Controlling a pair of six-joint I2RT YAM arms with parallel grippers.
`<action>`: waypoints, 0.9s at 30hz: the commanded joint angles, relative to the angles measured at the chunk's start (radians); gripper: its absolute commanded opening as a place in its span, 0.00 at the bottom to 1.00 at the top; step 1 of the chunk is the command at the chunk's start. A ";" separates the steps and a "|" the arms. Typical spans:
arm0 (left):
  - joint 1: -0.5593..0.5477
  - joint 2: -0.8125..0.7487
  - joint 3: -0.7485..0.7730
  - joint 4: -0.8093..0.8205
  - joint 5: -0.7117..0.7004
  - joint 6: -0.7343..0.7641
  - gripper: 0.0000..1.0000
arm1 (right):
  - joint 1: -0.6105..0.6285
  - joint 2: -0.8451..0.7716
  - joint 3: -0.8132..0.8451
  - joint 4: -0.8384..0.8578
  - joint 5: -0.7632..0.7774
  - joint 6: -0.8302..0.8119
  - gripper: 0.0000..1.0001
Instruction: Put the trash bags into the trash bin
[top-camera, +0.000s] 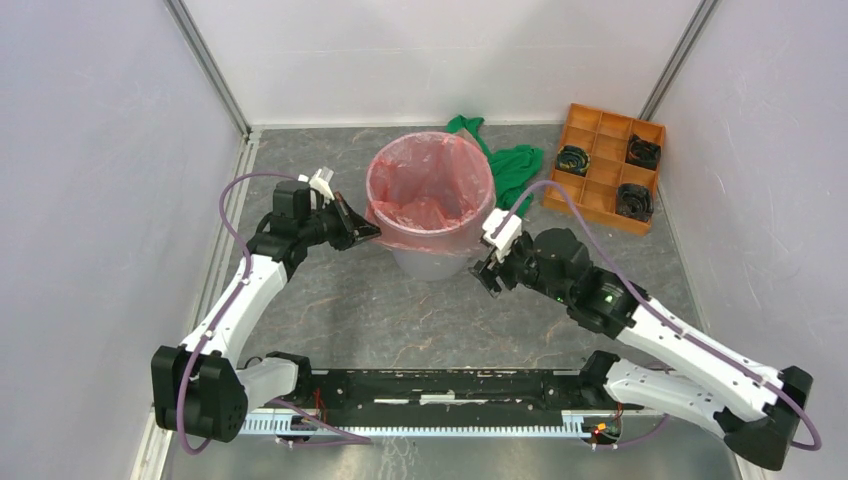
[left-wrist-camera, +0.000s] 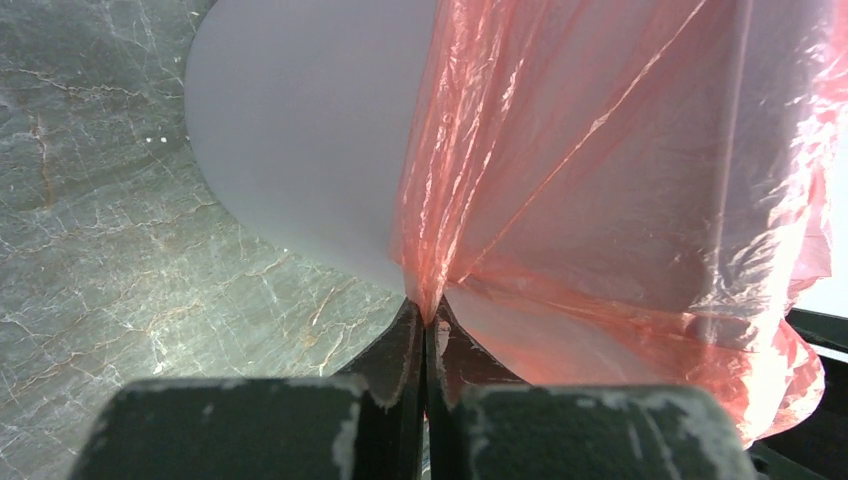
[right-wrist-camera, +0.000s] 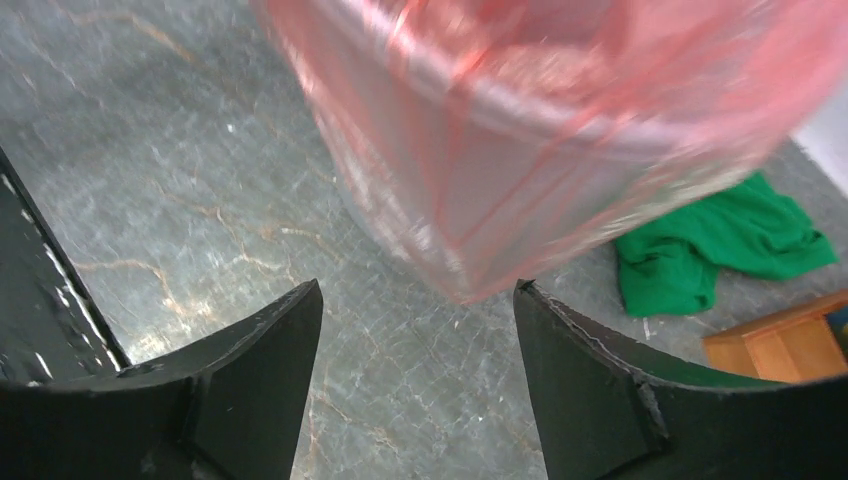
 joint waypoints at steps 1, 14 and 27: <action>0.003 -0.011 0.002 0.051 0.016 -0.029 0.02 | -0.003 -0.042 0.193 -0.137 0.084 0.104 0.79; 0.003 0.005 0.004 0.047 0.023 -0.018 0.02 | -0.532 0.332 0.585 -0.010 -0.450 0.395 0.83; 0.003 -0.005 -0.001 0.047 0.028 -0.012 0.02 | -0.622 0.471 0.461 0.162 -0.630 0.489 0.53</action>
